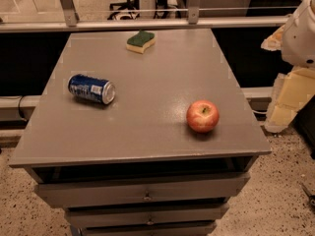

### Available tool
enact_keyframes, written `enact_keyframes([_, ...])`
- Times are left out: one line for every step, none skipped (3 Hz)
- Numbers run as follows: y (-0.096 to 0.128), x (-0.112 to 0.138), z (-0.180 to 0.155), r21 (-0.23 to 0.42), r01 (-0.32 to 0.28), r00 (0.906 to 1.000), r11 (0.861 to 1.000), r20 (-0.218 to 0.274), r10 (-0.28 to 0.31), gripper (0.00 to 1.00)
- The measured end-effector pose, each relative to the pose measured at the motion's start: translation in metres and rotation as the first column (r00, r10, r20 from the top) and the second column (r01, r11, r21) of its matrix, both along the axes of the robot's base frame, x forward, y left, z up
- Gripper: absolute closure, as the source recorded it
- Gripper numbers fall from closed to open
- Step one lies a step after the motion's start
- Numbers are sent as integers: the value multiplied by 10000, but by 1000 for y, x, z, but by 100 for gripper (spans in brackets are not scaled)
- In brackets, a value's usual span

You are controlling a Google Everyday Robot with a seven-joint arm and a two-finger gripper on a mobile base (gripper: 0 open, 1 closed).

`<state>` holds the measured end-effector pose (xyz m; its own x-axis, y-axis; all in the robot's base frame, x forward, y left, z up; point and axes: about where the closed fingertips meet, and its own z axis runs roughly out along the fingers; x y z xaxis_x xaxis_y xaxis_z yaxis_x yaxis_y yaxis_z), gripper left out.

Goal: Place pepsi can upright

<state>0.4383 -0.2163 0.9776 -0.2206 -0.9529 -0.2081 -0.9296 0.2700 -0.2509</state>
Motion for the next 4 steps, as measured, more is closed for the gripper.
enact_keyframes([0, 0, 0, 0, 0, 10000, 10000, 2, 0, 0])
enact_keyframes([13, 12, 0, 155, -5, 9999, 9999, 118, 3, 0])
enact_keyframes([50, 35, -3, 578, -89, 9997, 9983, 243, 75, 0])
enact_keyframes([110, 54, -7, 1376, 10, 9996, 9905, 267, -47, 0])
